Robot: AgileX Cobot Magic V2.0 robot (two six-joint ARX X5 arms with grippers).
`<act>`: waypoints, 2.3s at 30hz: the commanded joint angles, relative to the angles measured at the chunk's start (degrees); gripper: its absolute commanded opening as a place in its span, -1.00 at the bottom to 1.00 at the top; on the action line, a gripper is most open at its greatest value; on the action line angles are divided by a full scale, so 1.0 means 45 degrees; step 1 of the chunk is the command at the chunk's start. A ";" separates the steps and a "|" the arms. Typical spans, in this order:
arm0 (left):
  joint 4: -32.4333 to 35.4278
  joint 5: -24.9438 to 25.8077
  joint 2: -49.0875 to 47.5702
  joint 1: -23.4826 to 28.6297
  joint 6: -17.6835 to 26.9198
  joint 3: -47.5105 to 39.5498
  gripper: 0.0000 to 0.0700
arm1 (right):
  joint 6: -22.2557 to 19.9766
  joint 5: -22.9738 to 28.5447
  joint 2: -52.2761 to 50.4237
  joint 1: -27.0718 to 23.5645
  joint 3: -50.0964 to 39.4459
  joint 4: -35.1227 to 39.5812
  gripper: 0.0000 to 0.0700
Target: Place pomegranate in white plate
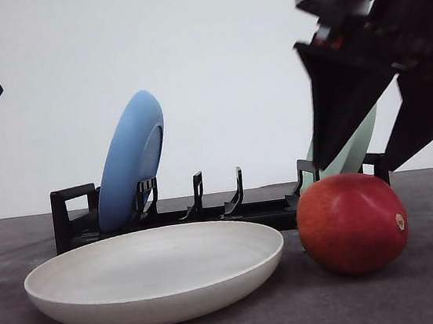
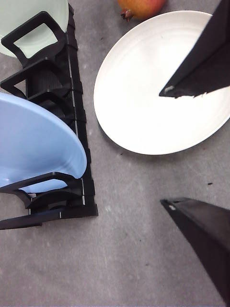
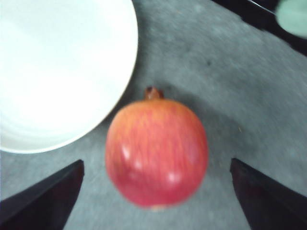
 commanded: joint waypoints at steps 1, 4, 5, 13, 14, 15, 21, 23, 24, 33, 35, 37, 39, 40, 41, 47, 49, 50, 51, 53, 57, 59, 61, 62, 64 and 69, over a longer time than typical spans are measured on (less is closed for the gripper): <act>0.0103 0.0044 0.0083 -0.0024 0.0123 0.0102 0.11 | -0.0324 0.0049 0.0396 0.0128 0.0272 0.0282 0.81; 0.0102 0.0044 0.0083 -0.0024 0.0087 0.0102 0.11 | -0.0393 0.0042 0.0920 0.0129 0.0272 0.0575 0.81; 0.0100 0.0044 0.0083 -0.0024 0.0087 0.0102 0.11 | -0.0418 0.0042 0.1109 0.0129 0.0272 0.0639 0.81; 0.0102 0.0037 0.0083 -0.0024 0.0083 0.0102 0.11 | -0.0511 -0.0055 0.2280 0.0129 0.0272 0.0770 0.74; 0.0102 0.0039 0.0083 -0.0024 0.0071 0.0102 0.11 | -0.0512 -0.0055 0.2347 0.0129 0.0272 0.0768 0.66; 0.0102 0.0039 0.0083 -0.0024 0.0045 0.0102 0.11 | -0.0515 -0.0056 0.2395 0.0130 0.0272 0.0768 0.56; 0.0107 0.0039 0.0083 -0.0024 -0.0175 0.0102 0.11 | -0.0506 -0.0074 0.2394 0.0187 0.0543 0.0169 0.32; 0.0102 0.0036 0.0083 -0.0024 -0.0175 0.0102 0.11 | -0.0535 -0.0038 0.2396 0.0191 0.1014 -0.0672 0.32; 0.0102 0.0039 0.0083 -0.0024 -0.0175 0.0102 0.11 | -0.0577 -0.0045 0.2399 0.0199 0.1351 -0.1168 0.32; 0.0102 0.0039 0.0083 -0.0024 -0.0341 0.0102 0.11 | -0.1236 -0.0050 0.3188 0.1351 0.3830 -0.2323 0.32; 0.0102 0.0039 0.0083 -0.0024 -0.0473 0.0102 0.11 | -0.1295 -0.0050 0.3715 0.1715 0.4344 -0.2216 0.32; 0.0102 0.0039 0.0083 -0.0024 -0.0495 0.0102 0.11 | -0.1383 -0.0047 0.4316 0.2073 0.4870 -0.2072 0.32; 0.0107 0.0039 0.0083 -0.0024 -0.0495 0.0102 0.11 | -0.1482 -0.0050 0.4929 0.2408 0.5315 -0.1695 0.32; 0.0107 0.0039 0.0083 -0.0024 -0.0495 0.0102 0.11 | -0.1546 -0.0047 0.5158 0.2549 0.5470 -0.1478 0.32; 0.0107 0.0039 0.0083 -0.0024 -0.0495 0.0102 0.11 | -0.1590 -0.0051 0.5405 0.2687 0.5625 -0.1254 0.32; 0.0107 0.0034 0.0083 -0.0024 -0.0495 0.0102 0.11 | -0.1675 -0.0094 0.6475 0.3304 0.6013 0.0037 0.32; 0.0107 0.0034 0.0083 -0.0024 -0.0491 0.0102 0.11 | -0.1647 -0.0103 0.6707 0.3447 0.6013 0.0316 0.33; 0.0107 0.0039 0.0083 -0.0024 -0.0491 0.0102 0.11 | -0.1647 -0.0094 0.6807 0.3482 0.6013 0.0390 0.33; 0.0107 0.0039 0.0083 -0.0024 -0.0491 0.0102 0.11 | -0.1647 -0.0094 0.6907 0.3541 0.6013 0.0436 0.33; 0.0102 0.0039 0.0083 -0.0024 -0.0486 0.0102 0.11 | -0.1647 -0.0094 0.7063 0.3607 0.6013 0.0452 0.33; 0.0102 0.0039 0.0083 -0.0024 -0.0486 0.0102 0.11 | -0.1642 -0.0084 0.7252 0.3699 0.6013 0.0442 0.33; 0.0107 0.0034 0.0083 -0.0024 -0.0481 0.0102 0.11 | -0.1632 -0.0094 0.7320 0.3699 0.6013 0.0433 0.33; 0.0102 0.0034 0.0083 -0.0024 -0.0481 0.0102 0.11 | -0.1632 -0.0089 0.7392 0.3699 0.6013 0.0433 0.33; 0.0107 0.0039 0.0083 -0.0024 -0.0481 0.0102 0.11 | -0.1598 -0.0098 0.7446 0.3709 0.6013 0.0443 0.33; 0.0107 0.0039 0.0083 -0.0024 -0.0481 0.0102 0.11 | -0.1542 -0.0084 0.7489 0.3709 0.6013 0.0391 0.35; 0.0107 0.0034 0.0083 -0.0024 -0.0486 0.0102 0.11 | -0.1535 -0.0093 0.7514 0.3714 0.6013 0.0380 0.58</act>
